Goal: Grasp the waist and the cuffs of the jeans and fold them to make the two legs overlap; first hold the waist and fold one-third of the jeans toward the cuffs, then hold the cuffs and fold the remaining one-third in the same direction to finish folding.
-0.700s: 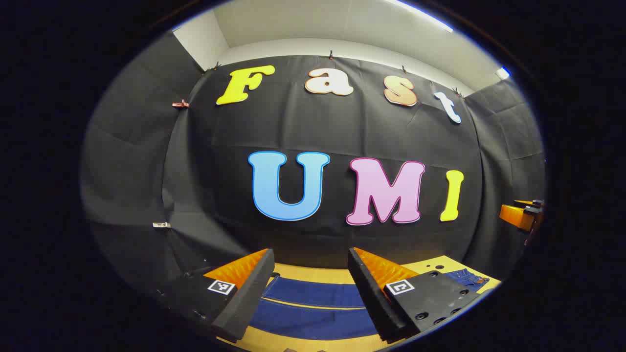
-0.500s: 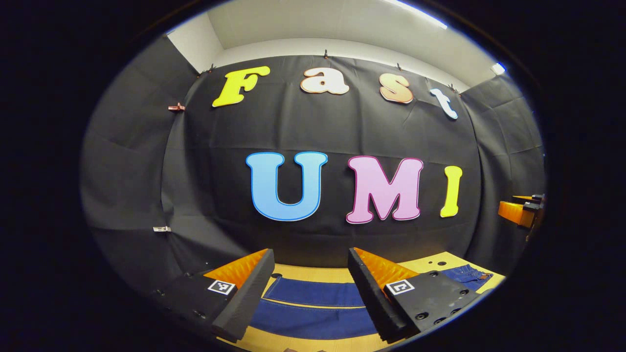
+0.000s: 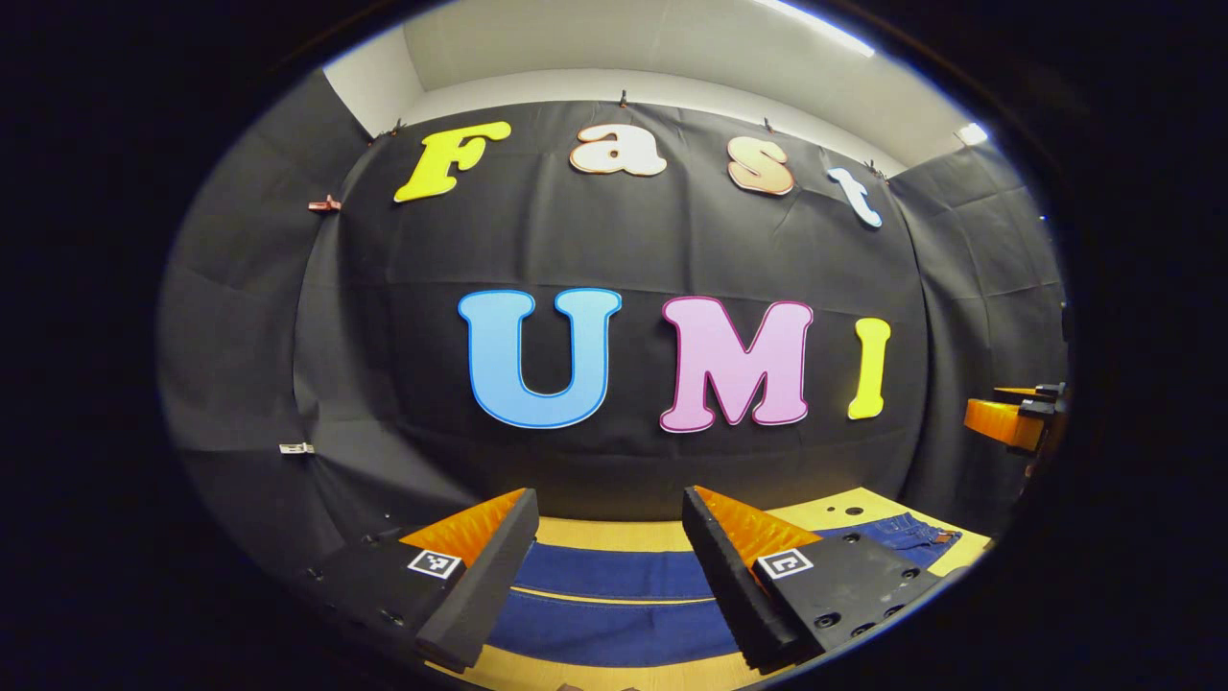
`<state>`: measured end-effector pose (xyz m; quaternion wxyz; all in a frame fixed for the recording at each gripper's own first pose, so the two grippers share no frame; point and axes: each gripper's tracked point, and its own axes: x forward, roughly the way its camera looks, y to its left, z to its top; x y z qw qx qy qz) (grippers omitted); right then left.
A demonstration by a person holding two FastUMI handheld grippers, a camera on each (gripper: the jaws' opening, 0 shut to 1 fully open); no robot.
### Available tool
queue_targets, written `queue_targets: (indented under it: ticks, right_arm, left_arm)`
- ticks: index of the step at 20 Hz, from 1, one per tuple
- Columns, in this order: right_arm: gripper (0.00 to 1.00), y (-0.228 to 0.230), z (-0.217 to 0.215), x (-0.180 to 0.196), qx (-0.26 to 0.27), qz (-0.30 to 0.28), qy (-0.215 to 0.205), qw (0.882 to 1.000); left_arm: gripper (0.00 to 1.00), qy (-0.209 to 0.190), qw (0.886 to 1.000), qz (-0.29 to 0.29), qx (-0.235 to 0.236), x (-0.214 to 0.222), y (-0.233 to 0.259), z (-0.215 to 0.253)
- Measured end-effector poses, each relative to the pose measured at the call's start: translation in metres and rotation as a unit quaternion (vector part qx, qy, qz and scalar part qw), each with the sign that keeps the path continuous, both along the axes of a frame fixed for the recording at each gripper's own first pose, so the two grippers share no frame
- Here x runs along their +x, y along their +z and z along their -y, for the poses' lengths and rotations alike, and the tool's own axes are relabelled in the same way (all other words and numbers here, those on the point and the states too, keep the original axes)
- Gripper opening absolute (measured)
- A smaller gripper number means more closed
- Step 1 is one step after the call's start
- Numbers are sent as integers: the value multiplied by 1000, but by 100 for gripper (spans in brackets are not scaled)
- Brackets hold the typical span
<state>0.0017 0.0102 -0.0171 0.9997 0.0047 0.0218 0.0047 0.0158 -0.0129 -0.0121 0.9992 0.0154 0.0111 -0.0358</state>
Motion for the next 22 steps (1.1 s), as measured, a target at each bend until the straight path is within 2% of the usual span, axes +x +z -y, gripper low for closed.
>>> queue_targets:
  ticks: [3,6,9,11,13,15,17,20,22]
  right_arm:
    - [94,-4,7,7,-5,-2,-8,1000]
    - [96,-10,14,16,-4,-9,-15,1000]
    - [96,-17,20,26,-6,-18,-18,1000]
    - [94,-22,25,33,-13,-24,-19,999]
    - [96,-29,30,38,-22,-29,-20,999]
    - [94,-36,34,42,-29,-38,-22,999]
    - [95,-46,41,44,-33,-49,-31,998]
    - [96,-63,49,42,-51,-65,-35,996]
    - [96,-78,58,40,-64,-83,-38,994]
  left_arm:
    - [96,-6,1000,-9,12,8,-9,-1]
    - [96,-17,998,-19,51,16,-23,-14]
    - [97,-36,989,-43,134,29,-51,-39]
    - [97,-52,974,-75,206,38,-83,-65]
    - [97,-73,946,-119,293,45,-124,-101]
    - [97,-100,905,-160,382,51,-171,-134]
    - [97,-146,857,-191,455,51,-217,-165]
    - [98,-202,776,-255,540,45,-287,-206]
    - [98,-222,736,-279,576,53,-320,-224]
